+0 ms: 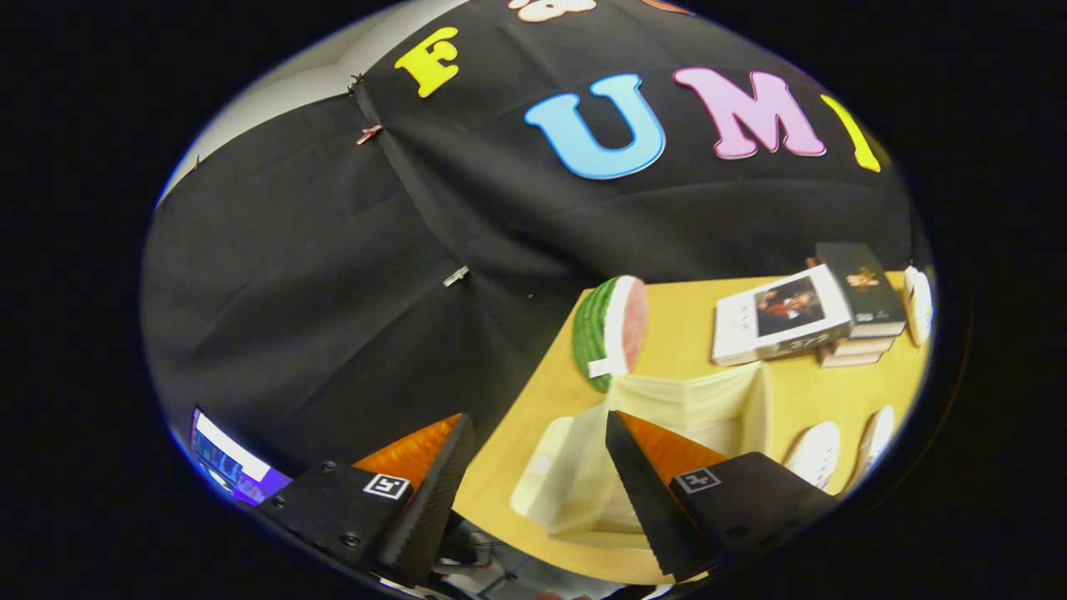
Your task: Open the storage box then place both shoes into the box .Put the left shoe in first, then the right shoe, with the right side of both shoes facing outward in a uniform manner.
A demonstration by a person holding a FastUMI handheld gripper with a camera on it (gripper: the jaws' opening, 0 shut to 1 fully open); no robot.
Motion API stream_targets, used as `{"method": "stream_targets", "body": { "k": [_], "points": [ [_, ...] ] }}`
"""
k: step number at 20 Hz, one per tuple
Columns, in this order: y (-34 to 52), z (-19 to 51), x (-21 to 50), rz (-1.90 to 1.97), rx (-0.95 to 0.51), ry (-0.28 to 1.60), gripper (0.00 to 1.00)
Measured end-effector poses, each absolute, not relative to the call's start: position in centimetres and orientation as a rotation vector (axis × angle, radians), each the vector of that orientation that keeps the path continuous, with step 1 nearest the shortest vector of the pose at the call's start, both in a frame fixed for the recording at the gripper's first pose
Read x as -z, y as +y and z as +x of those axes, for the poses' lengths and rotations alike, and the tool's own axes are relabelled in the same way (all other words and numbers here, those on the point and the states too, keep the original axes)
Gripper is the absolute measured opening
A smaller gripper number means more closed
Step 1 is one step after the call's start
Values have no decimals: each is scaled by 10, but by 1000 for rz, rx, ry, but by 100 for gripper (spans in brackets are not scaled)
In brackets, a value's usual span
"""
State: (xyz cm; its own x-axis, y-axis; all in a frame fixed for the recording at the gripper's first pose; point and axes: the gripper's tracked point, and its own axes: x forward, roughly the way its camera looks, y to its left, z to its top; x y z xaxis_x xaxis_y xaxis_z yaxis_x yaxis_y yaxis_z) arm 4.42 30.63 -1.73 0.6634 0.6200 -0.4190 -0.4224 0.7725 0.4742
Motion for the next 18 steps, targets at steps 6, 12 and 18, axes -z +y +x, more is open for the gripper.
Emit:
{"method": "stream_targets", "body": {
  "k": [6, 12, 18],
  "points": [
    [166, 68, 65, 302, -392, 629, 99],
    [45, 52, 153, 96, -233, 750, 99],
    [19, 18, 248, 57, -266, 996, 99]
  ]
}}
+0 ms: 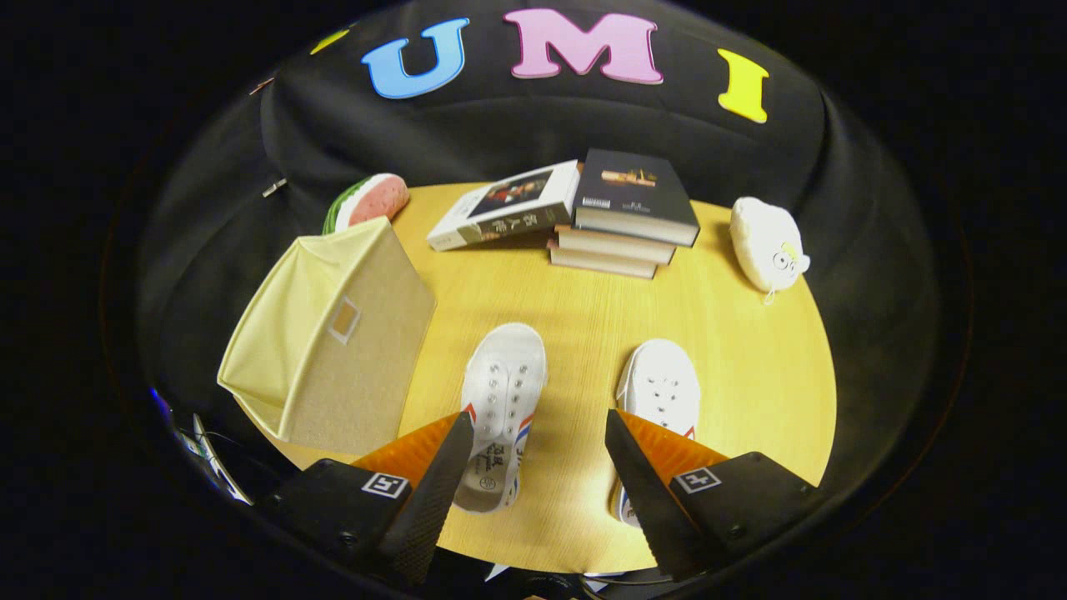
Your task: Open the storage box then place both shoes into the box .Put the left shoe in first, then the right shoe, with the right side of both shoes facing outward in a uniform manner.
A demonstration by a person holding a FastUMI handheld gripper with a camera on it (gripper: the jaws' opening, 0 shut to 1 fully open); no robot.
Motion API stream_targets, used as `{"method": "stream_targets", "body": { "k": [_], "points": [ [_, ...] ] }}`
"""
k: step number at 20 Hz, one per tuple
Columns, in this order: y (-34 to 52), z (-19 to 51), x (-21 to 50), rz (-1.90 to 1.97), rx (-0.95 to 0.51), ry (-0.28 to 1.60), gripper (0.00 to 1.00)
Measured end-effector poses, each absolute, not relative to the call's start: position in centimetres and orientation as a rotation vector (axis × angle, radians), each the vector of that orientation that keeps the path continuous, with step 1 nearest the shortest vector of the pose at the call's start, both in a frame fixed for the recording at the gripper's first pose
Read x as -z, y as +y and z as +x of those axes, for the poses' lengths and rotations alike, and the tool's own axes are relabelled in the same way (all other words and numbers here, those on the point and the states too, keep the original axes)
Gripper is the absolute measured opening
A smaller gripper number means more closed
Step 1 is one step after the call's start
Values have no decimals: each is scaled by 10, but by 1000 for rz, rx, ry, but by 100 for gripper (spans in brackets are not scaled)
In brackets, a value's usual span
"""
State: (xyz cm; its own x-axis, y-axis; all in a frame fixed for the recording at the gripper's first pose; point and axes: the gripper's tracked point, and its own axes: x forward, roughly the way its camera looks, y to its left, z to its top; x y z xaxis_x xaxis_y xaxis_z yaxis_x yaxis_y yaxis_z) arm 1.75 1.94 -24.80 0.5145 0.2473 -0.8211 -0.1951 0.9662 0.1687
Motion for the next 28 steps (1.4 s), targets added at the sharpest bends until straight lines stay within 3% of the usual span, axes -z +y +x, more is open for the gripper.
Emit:
{"method": "stream_targets", "body": {
  "k": [8, 10, 12, 13, 16, 17, 21, 28],
  "points": [
    [30, 30, 309, 72, -281, 1091, 99],
    [39, 29, 317, 93, -321, 1129, 95],
    [37, 26, 326, 63, -331, 1137, 76],
    [42, 24, 329, 83, -337, 1141, 51],
    [51, 16, 337, 183, -332, 1191, 29],
    [51, 16, 336, 214, -321, 1202, 15],
    [52, 18, 337, 204, -343, 1175, 5],
    [50, 19, 317, 249, -325, 1090, 5]
  ]
}}
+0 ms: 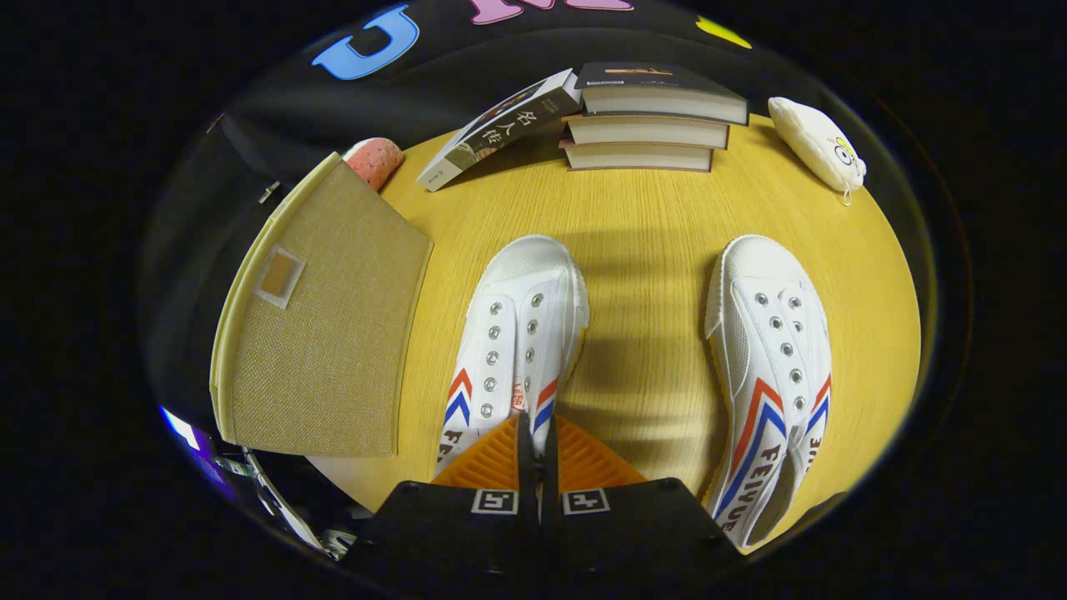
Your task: Open the storage box then place both shoes into the box .Put the left shoe in first, then the right shoe, with the right side of both shoes facing outward in a uniform manner.
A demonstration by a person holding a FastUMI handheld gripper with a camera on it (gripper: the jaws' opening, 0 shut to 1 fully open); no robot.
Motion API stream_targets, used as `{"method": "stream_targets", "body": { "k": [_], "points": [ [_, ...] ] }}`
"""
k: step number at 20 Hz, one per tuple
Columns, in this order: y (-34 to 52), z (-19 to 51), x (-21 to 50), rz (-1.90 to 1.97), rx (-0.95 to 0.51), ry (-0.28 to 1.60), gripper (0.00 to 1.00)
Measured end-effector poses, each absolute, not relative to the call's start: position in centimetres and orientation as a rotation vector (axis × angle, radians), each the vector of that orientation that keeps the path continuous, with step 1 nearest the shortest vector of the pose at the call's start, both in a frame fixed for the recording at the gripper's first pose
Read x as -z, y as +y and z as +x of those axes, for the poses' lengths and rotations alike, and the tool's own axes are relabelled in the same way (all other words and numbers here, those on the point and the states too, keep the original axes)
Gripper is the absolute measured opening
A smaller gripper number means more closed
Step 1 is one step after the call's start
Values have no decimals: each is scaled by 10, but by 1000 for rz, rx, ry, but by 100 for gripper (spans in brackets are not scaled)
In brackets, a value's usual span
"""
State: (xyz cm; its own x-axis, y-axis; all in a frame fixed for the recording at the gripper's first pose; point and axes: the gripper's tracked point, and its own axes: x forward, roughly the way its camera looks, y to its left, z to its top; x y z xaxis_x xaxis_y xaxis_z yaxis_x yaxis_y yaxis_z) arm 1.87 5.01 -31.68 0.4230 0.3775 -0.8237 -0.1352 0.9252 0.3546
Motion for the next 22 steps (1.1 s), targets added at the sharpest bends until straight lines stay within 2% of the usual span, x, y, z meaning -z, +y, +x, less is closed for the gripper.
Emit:
{"method": "stream_targets", "body": {
  "k": [4, 10, 11, 12, 13, 14, 15, 16, 18, 19, 22],
  "points": [
    [43, 18, 294, 284, -293, 1032, 5],
    [21, 17, 330, 104, -219, 1089, 5],
    [25, 19, 333, 107, -232, 1085, 10],
    [25, 21, 332, 103, -232, 1097, 10],
    [28, 22, 340, 115, -237, 1115, 18],
    [30, 22, 341, 139, -244, 1128, 22],
    [28, 24, 340, 148, -245, 1130, 22],
    [27, 25, 340, 162, -258, 1115, 22],
    [28, 24, 336, 160, -289, 1071, 8],
    [28, 23, 335, 162, -287, 1057, 5],
    [37, 17, 323, 241, -271, 1030, 5]
  ]
}}
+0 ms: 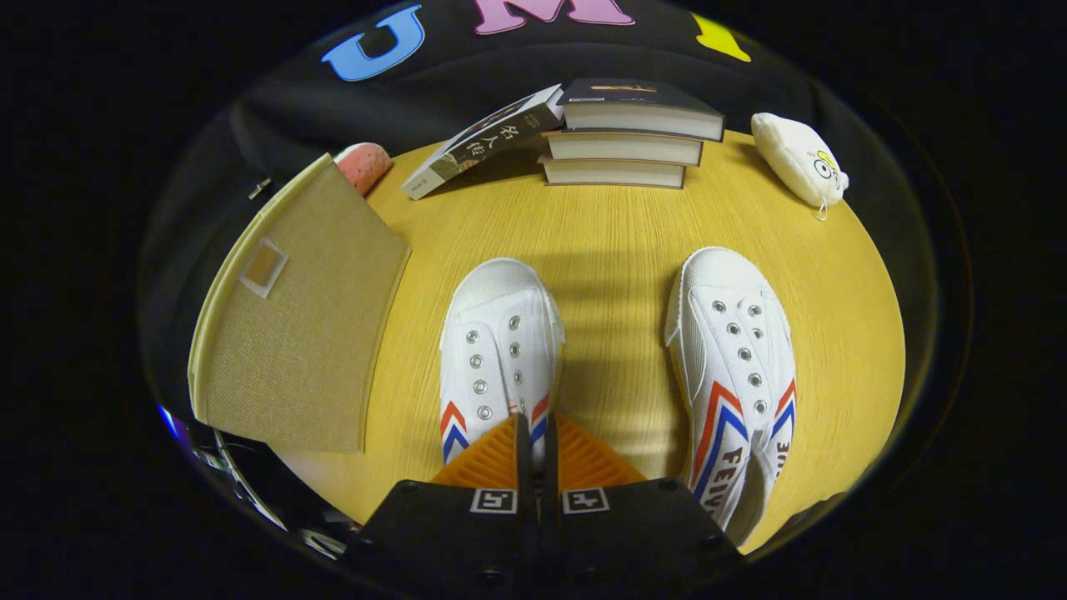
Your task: Open the storage box then place both shoes into the box .Put the left shoe in first, then the right shoe, with the right side of both shoes facing outward in a uniform manner.
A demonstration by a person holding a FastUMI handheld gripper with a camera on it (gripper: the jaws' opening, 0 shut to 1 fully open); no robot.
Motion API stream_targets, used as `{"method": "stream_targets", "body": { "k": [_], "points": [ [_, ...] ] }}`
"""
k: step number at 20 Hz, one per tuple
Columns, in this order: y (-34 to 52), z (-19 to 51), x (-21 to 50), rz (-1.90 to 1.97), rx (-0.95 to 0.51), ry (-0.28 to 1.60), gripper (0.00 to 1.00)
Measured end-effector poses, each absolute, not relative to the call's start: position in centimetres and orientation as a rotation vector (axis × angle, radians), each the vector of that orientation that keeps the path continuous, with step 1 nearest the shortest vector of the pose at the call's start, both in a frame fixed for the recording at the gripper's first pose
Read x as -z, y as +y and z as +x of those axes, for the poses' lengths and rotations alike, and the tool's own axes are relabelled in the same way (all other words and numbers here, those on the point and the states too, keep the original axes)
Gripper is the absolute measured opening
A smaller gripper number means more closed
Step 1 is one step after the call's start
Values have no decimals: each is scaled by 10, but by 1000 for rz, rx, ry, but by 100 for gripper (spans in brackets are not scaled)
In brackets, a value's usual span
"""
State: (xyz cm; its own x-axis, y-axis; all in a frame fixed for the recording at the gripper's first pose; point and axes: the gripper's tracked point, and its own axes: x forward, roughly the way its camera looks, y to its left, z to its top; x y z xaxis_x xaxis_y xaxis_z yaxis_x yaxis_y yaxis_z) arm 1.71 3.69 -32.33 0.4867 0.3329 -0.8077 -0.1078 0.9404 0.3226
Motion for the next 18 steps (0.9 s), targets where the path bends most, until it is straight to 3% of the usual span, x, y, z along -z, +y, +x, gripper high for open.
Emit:
{"method": "stream_targets", "body": {
  "k": [8, 18],
  "points": [
    [33, 13, 261, 452, -220, 948, 5],
    [72, 33, 116, 620, -332, 747, 5]
  ]
}}
